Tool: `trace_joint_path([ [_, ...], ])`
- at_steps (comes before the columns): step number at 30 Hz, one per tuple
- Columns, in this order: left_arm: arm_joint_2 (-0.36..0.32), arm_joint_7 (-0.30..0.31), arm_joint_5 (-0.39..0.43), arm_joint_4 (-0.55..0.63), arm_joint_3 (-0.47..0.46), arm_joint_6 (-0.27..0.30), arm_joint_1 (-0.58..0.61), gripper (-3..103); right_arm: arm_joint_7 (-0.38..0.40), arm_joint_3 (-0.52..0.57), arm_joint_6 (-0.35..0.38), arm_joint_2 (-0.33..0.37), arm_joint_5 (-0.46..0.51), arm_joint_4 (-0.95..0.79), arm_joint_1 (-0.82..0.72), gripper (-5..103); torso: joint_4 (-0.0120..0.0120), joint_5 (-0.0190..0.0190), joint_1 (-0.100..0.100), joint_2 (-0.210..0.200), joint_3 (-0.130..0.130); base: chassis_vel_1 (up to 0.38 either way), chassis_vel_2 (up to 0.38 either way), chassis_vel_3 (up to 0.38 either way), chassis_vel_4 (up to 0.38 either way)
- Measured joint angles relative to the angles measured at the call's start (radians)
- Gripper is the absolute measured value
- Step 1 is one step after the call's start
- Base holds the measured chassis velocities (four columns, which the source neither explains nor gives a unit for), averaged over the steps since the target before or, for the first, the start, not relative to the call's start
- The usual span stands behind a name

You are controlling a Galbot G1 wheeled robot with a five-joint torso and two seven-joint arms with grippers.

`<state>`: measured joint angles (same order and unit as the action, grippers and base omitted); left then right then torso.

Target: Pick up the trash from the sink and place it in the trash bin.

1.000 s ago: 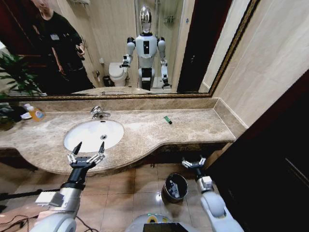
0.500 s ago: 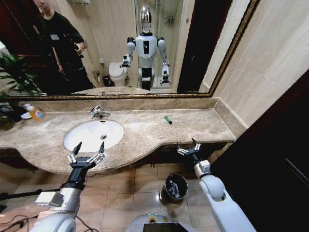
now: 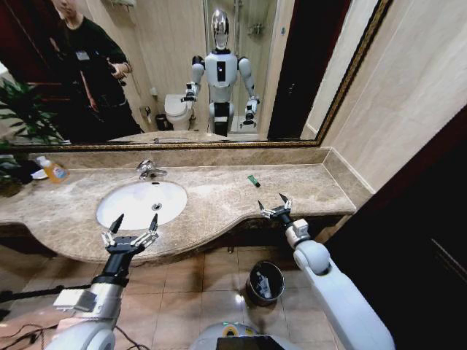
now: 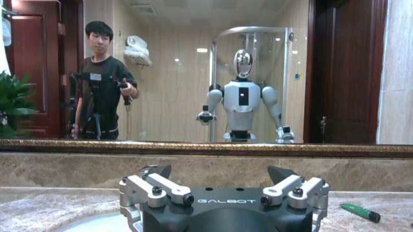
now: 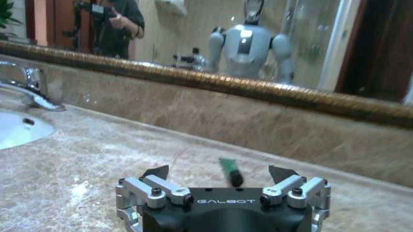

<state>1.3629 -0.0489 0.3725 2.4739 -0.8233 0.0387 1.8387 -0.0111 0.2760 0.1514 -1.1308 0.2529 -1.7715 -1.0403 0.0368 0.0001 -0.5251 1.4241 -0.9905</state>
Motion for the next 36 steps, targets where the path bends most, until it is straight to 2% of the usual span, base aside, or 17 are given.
trace_joint_path([
  [9,0.000,0.000,0.000,0.000,0.000,0.000,0.000,100,-0.030,-0.105,0.074,0.017,0.113,0.134,0.190,100,-0.0001,-0.0001,0.000,0.000,0.000,0.000,0.000,0.000,0.000],
  [14,0.000,0.000,0.000,0.000,0.000,0.000,0.000,100,-0.037,-0.148,0.119,-0.007,0.180,0.208,0.302,100,0.0000,-0.0001,0.000,0.000,0.000,0.000,0.000,0.000,0.000],
  [23,0.000,0.000,0.000,0.000,0.000,0.000,0.000,100,-0.035,-0.197,0.152,-0.054,0.179,0.386,0.445,100,0.0001,-0.0001,0.000,0.000,0.000,0.000,0.000,0.000,0.000],
  [35,0.000,0.000,0.000,0.000,0.000,0.000,0.000,100,-0.048,-0.177,0.184,-0.071,0.189,0.511,0.502,100,0.0000,-0.0001,0.000,0.000,0.000,0.000,0.000,0.000,0.000],
  [36,0.000,0.000,0.000,0.000,0.000,0.000,0.000,100,-0.050,-0.172,0.184,-0.072,0.193,0.520,0.506,102,0.0000,-0.0001,0.000,0.000,0.000,0.000,0.000,0.000,0.000],
])
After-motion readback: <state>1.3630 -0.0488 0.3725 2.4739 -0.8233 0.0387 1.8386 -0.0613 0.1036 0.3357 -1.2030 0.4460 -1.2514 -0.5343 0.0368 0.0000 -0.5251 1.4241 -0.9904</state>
